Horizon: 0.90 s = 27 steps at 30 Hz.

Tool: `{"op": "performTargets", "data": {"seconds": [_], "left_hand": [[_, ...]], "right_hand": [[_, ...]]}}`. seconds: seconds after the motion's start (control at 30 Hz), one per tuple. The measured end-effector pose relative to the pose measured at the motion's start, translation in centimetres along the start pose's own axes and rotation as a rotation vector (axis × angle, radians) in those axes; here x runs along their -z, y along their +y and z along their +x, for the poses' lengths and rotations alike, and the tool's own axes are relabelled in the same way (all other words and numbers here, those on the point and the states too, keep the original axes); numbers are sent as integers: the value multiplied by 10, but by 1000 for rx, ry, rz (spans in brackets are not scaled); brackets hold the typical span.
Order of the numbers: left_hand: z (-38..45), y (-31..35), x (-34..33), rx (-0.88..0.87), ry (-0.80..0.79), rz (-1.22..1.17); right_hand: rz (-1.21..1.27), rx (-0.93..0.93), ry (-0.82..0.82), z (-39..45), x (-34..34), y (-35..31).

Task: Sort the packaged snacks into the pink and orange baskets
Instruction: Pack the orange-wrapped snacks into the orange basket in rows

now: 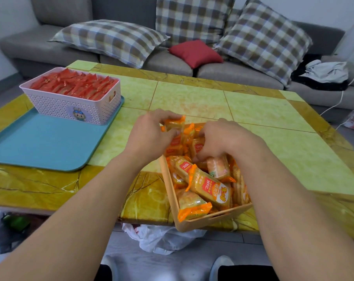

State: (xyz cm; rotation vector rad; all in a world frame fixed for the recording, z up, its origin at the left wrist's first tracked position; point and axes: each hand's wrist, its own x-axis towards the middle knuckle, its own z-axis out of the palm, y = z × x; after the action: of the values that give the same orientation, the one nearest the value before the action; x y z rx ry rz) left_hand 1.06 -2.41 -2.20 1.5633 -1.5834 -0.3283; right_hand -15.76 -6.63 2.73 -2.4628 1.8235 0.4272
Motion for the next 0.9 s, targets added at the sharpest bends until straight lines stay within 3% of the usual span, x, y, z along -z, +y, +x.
{"op": "performTargets", "data": {"seconds": [0.13, 0.33, 0.53, 0.63, 0.7, 0.77, 0.9], "left_hand": [[1, -4, -9, -23, -177, 283], [7, -5, -13, 73, -129, 423], [10, 0, -16, 202, -137, 442], [12, 0, -18, 192, -175, 433], [14, 1, -14, 184, -211, 370], [15, 6, -6, 181, -231, 133], [12, 13, 6, 166, -209, -333]], "right_hand": [[-6, -6, -15, -1, -3, -4], [237, 33, 25, -4, 5, -3], [713, 26, 378, -2, 22, 12], [853, 8, 413, 4, 16, 17], [971, 35, 387, 4, 15, 18], [1053, 59, 371, 4, 17, 19], [952, 65, 345, 1, 16, 22]]}}
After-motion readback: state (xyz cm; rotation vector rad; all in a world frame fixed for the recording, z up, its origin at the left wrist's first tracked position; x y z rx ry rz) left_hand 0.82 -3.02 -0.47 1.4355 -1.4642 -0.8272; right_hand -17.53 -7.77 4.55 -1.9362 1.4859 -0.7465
